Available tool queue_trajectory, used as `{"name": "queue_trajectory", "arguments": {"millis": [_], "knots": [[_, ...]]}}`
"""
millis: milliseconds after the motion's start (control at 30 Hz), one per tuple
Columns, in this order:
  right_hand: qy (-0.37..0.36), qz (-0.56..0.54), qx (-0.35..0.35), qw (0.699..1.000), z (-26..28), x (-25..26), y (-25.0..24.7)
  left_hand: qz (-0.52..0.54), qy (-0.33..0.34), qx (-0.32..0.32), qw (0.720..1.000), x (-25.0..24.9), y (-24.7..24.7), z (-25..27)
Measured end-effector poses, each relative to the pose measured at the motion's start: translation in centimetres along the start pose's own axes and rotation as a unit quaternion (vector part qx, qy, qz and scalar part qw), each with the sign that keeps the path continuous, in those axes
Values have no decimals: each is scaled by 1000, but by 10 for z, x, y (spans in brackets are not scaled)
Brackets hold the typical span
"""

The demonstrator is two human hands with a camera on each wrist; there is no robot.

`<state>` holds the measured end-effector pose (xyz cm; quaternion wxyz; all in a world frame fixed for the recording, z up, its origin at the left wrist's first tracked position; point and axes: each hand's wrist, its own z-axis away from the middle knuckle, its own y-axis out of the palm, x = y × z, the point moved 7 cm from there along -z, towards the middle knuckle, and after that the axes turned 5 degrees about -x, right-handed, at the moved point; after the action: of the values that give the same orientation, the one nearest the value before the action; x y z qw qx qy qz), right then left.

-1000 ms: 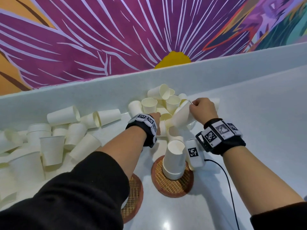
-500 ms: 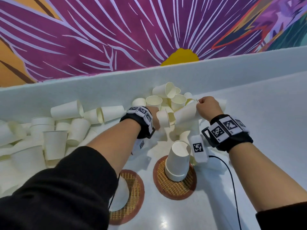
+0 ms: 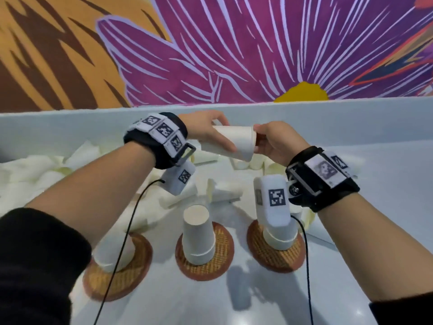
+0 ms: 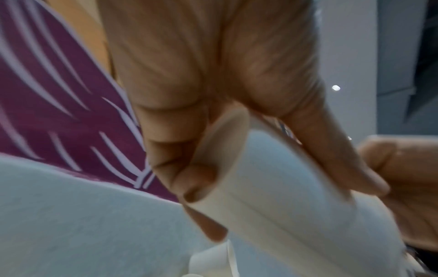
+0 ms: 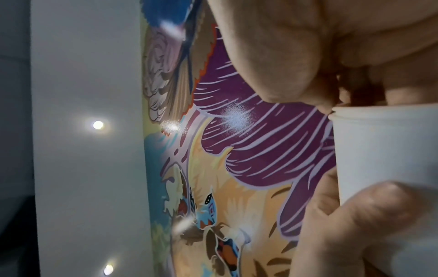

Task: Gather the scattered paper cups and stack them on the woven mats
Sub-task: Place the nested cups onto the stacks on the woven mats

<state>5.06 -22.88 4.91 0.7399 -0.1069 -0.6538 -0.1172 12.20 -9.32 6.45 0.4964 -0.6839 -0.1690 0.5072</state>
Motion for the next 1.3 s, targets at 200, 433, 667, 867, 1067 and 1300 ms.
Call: {"name": "queue_trajectory", "arguments": {"millis": [200, 433, 667, 867, 1067, 1300], "knots": [[39, -2, 135, 990, 27, -9, 77, 68, -103, 34, 992, 57, -36, 64], [38, 147, 260, 954, 48, -28, 138, 24, -187, 23, 982, 108, -71, 123], [-40, 404, 191, 894, 14, -46, 128, -124, -258, -29, 958, 138, -90, 157], [-46, 565, 122, 815, -19, -72, 100, -208, -277, 70, 936, 166, -16, 170], [-19, 631, 123, 766, -39, -111, 84, -217, -277, 141, 925, 166, 21, 165], [-65, 655, 60, 751, -63, -118, 83, -207, -188, 31, 960, 115, 5, 78]]}}
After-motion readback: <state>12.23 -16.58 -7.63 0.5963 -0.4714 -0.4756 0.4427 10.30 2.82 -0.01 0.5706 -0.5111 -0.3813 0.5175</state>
